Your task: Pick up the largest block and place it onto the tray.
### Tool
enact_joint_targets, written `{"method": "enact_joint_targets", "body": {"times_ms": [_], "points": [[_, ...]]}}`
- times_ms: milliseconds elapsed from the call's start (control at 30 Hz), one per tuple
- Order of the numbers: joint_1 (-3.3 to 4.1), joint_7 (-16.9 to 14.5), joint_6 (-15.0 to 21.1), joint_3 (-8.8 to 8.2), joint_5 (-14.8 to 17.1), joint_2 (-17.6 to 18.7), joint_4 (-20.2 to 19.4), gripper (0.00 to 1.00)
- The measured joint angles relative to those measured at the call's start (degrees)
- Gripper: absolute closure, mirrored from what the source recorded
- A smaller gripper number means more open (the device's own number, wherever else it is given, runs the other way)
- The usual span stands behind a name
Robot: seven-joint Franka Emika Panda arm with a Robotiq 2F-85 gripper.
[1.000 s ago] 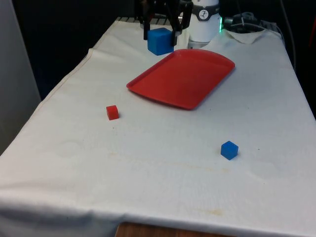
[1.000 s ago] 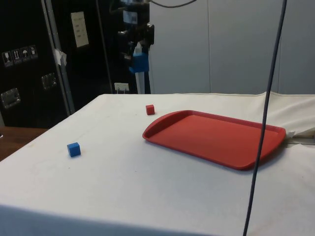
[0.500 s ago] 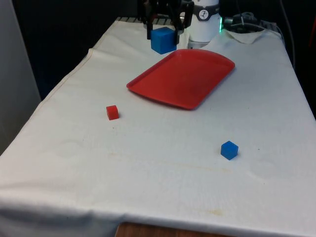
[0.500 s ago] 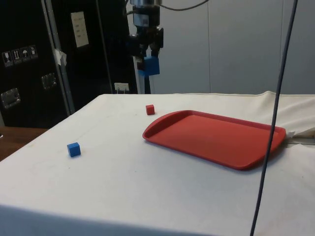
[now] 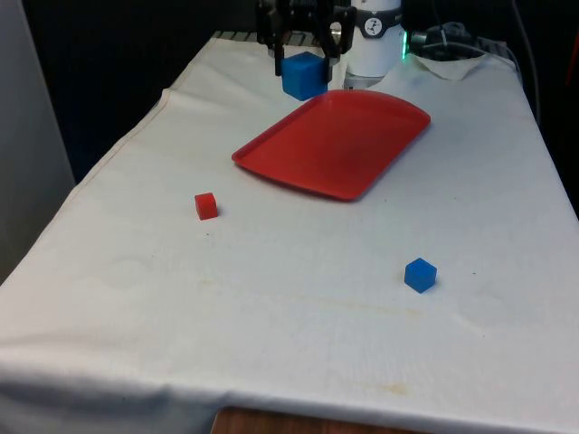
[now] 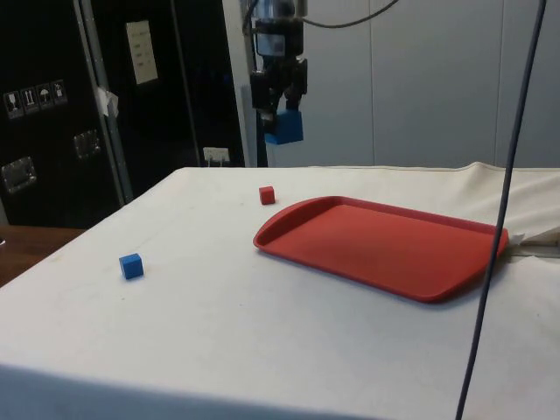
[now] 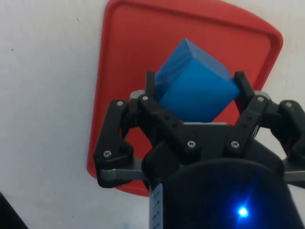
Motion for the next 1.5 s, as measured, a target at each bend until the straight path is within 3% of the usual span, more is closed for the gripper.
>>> {"method": "enact_joint_targets", "body": {"times_ms": [267,533,1200,1300,1500], "points": [[-0.06,-0.80,0.52,-0.29,-0.92,-1.95,-3.21,0.54],[-0.17,-1.20,3.78,-0.63,-1.09,-2.23,-7.51,0.54],[-0.40,-1.15,19.42,-0.52,-1.09,-1.89,-22.17,0.54],[-0.34,-0.69,22.86,0.17,-1.09,-1.72,-24.35,0.54],[-0.34,0.57,25.78,1.32,-1.09,-1.15,-25.55,0.54]]}}
